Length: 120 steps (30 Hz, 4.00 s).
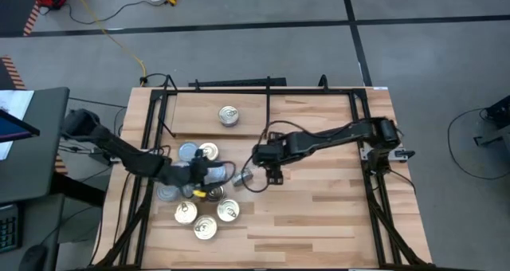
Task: Stack canned seafood by type on shelf
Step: Put the green tuna can on the shelf, then stack the green tuna can on top of the green tuna can on the shelf
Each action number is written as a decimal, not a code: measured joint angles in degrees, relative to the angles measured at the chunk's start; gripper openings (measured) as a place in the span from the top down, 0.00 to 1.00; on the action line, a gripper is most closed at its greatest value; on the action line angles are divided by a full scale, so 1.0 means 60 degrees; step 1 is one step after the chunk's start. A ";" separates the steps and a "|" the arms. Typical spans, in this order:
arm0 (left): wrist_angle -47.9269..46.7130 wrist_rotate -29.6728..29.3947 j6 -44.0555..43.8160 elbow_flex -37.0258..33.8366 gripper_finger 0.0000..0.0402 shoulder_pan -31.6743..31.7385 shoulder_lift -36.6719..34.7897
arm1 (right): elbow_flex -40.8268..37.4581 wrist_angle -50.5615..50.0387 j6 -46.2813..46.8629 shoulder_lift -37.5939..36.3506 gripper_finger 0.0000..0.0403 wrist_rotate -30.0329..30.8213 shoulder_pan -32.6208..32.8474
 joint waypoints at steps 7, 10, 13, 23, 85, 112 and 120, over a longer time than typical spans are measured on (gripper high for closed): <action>-0.0117 0.0919 0.0064 0.1257 0.24 0.0888 0.1528 | -0.2604 0.2504 0.0565 -0.1907 0.21 0.0085 -0.0022; -0.0082 0.1099 0.0079 0.1527 0.19 0.0950 0.1945 | -0.3302 0.3177 0.0924 -0.2359 0.21 0.0188 0.0234; -0.0136 0.1097 -0.0009 0.1717 0.11 0.0959 0.2426 | -0.3694 0.3597 0.1094 -0.2552 0.21 0.0564 0.0519; -0.0413 0.1525 -0.0399 0.2117 0.08 0.1404 0.4001 | -0.3715 0.3985 0.1501 -0.2562 0.21 0.1027 0.0942; -0.6984 0.4968 0.0496 0.2637 0.22 1.1405 -0.1621 | -0.3719 0.6729 0.0688 -0.2473 0.21 0.0978 0.1248; -0.6487 0.1488 -0.0050 0.0492 0.33 -0.0560 -0.5147 | -0.2122 1.0193 0.2017 0.1779 0.21 0.0993 0.1112; -0.6450 0.0889 -0.0731 0.0351 0.33 -0.1846 -0.4829 | -0.0622 0.9719 0.1755 0.3167 0.21 0.1002 0.0417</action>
